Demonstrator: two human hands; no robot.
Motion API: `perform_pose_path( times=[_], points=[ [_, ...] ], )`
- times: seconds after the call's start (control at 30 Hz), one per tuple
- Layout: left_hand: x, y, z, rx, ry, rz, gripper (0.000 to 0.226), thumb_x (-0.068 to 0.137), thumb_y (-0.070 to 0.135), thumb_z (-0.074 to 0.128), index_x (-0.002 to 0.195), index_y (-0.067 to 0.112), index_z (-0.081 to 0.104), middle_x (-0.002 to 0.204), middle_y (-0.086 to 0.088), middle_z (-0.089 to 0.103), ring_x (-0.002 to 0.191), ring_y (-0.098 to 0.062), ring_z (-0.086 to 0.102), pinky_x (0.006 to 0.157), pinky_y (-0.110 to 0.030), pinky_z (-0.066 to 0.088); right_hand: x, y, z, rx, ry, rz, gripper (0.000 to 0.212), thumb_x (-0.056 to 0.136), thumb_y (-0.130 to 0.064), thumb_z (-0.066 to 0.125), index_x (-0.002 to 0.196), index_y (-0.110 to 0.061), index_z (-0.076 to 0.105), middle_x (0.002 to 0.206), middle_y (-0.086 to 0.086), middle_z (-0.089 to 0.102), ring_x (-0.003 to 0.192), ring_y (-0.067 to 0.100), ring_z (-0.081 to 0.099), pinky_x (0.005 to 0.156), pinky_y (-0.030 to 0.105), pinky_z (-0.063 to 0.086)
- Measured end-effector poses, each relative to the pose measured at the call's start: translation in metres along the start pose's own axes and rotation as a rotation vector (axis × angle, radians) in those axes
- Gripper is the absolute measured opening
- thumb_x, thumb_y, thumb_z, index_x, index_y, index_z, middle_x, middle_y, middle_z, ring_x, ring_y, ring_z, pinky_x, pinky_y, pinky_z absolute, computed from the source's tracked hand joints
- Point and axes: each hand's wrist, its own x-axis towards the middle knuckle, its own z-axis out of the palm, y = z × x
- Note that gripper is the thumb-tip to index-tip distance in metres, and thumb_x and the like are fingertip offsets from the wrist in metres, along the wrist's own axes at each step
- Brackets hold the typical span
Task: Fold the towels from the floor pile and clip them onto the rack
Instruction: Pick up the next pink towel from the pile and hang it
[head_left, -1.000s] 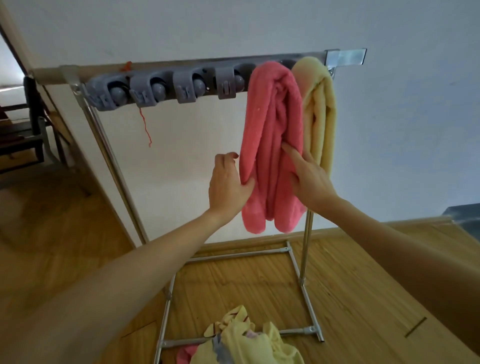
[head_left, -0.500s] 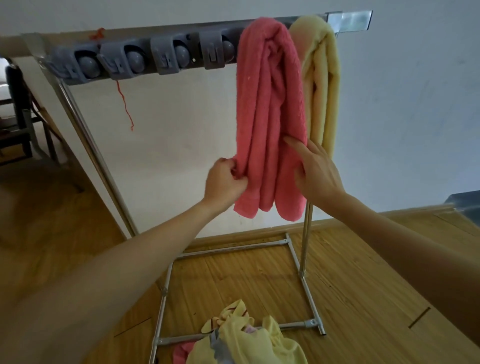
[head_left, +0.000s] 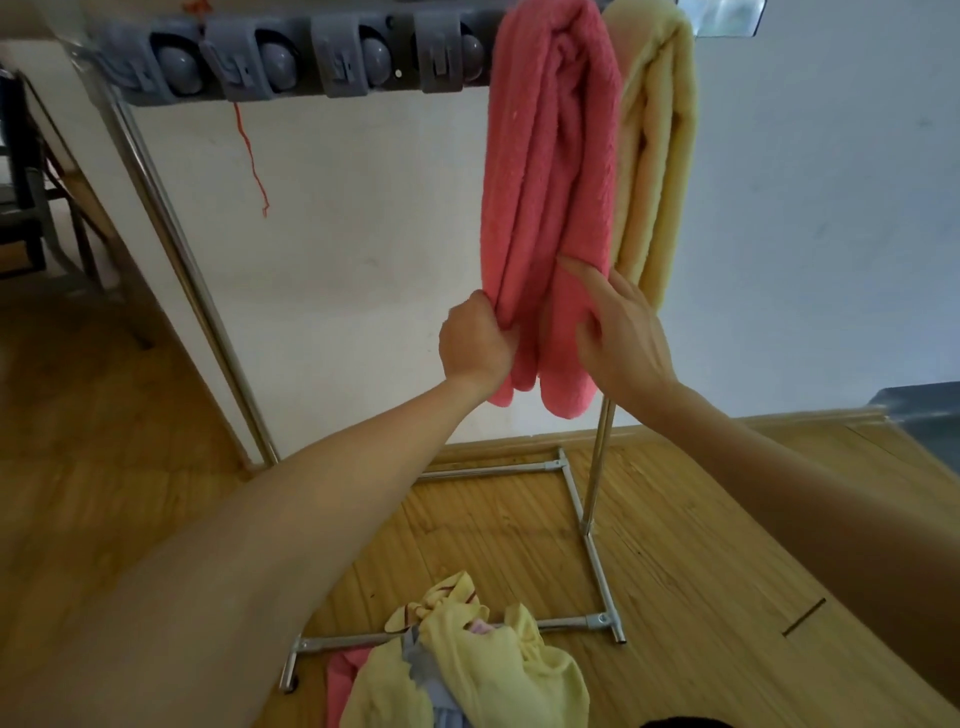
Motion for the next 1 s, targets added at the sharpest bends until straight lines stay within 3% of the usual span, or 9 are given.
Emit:
perform_pose_path(
  times=[0.1, 0.17, 0.27, 0.37, 0.43, 0.67, 0.77, 0.9, 1.0],
  points=[
    [0.004, -0.013, -0.020, 0.048, 0.097, 0.003, 0.016, 0.082, 0.015, 0.060, 0.090, 0.001, 0.061, 0.085, -0.012, 0.065, 0.073, -0.031, 0.059, 0.058, -0.030, 0.034, -0.003, -0.012, 0.002, 0.084, 0.012, 0.060, 0.060, 0.078, 0.000, 0.041, 0.134, -0.022, 0.049, 0.101, -0.002, 0.060, 0.070, 0.020, 0.056, 0.058, 0.038, 0.049],
    [0.005, -0.021, -0.035, 0.100, 0.139, 0.007, 0.013, 0.084, 0.014, 0.058, 0.088, 0.002, 0.062, 0.080, -0.007, 0.062, 0.066, -0.024, 0.053, 0.057, -0.027, 0.031, -0.002, -0.022, 0.005, 0.162, 0.002, 0.092, 0.060, 0.077, 0.001, 0.041, 0.132, -0.021, 0.051, 0.079, -0.012, 0.052, 0.051, 0.010, 0.048, 0.049, 0.030, 0.042],
    [0.008, -0.030, -0.054, 0.160, 0.186, 0.025, 0.012, 0.082, 0.007, 0.052, 0.085, 0.002, 0.062, 0.080, -0.011, 0.065, 0.063, -0.024, 0.050, 0.056, -0.029, 0.030, 0.004, -0.039, 0.013, 0.285, -0.036, 0.114, 0.058, 0.075, -0.001, 0.042, 0.128, -0.021, 0.055, 0.063, -0.017, 0.048, 0.046, 0.007, 0.044, 0.047, 0.020, 0.034],
    [0.012, -0.033, -0.065, 0.221, 0.198, 0.034, 0.015, 0.078, 0.004, 0.049, 0.085, 0.002, 0.062, 0.083, -0.015, 0.066, 0.072, -0.034, 0.058, 0.058, -0.033, 0.031, 0.016, -0.054, 0.020, 0.382, -0.056, 0.145, 0.059, 0.071, -0.006, 0.040, 0.126, -0.021, 0.058, 0.090, -0.005, 0.067, 0.059, 0.005, 0.053, 0.056, 0.025, 0.044],
    [0.015, -0.035, -0.069, 0.244, 0.202, 0.027, 0.014, 0.078, 0.006, 0.049, 0.085, 0.002, 0.061, 0.083, -0.016, 0.066, 0.074, -0.037, 0.059, 0.058, -0.034, 0.034, 0.024, -0.059, 0.023, 0.360, -0.086, 0.179, 0.061, 0.072, -0.002, 0.041, 0.127, -0.024, 0.056, 0.109, -0.008, 0.065, 0.078, 0.010, 0.059, 0.069, 0.031, 0.051],
    [0.013, -0.036, -0.062, 0.264, 0.158, 0.054, 0.005, 0.076, 0.003, 0.050, 0.077, 0.006, 0.053, 0.076, -0.011, 0.059, 0.063, -0.027, 0.048, 0.056, -0.033, 0.032, 0.034, -0.046, 0.023, -0.160, -0.185, 0.335, 0.066, 0.081, -0.001, 0.041, 0.140, -0.028, 0.040, 0.112, 0.006, 0.064, 0.098, 0.030, 0.061, 0.064, 0.034, 0.041],
    [0.009, -0.035, -0.051, 0.242, 0.144, 0.077, 0.008, 0.078, 0.002, 0.050, 0.074, 0.009, 0.051, 0.075, -0.010, 0.061, 0.063, -0.027, 0.051, 0.055, -0.032, 0.032, 0.033, -0.039, 0.020, -0.205, -0.228, 0.294, 0.061, 0.084, -0.001, 0.041, 0.139, -0.027, 0.039, 0.107, 0.007, 0.065, 0.093, 0.031, 0.061, 0.063, 0.036, 0.042],
    [0.000, -0.034, -0.035, 0.181, 0.077, 0.119, 0.005, 0.081, 0.009, 0.053, 0.081, 0.006, 0.056, 0.076, -0.008, 0.060, 0.066, -0.028, 0.054, 0.057, -0.034, 0.040, 0.026, -0.030, 0.020, -0.132, -0.261, 0.255, 0.064, 0.083, 0.000, 0.039, 0.141, -0.025, 0.037, 0.121, 0.008, 0.060, 0.106, 0.032, 0.058, 0.076, 0.040, 0.050],
    [-0.010, -0.036, -0.025, 0.090, 0.018, 0.145, 0.009, 0.083, 0.013, 0.054, 0.086, 0.005, 0.059, 0.074, -0.001, 0.055, 0.066, -0.023, 0.052, 0.058, -0.029, 0.035, 0.020, -0.021, 0.025, -0.056, -0.217, 0.187, 0.058, 0.084, -0.001, 0.037, 0.139, -0.021, 0.042, 0.119, 0.009, 0.062, 0.103, 0.032, 0.060, 0.079, 0.043, 0.052]
  ],
)
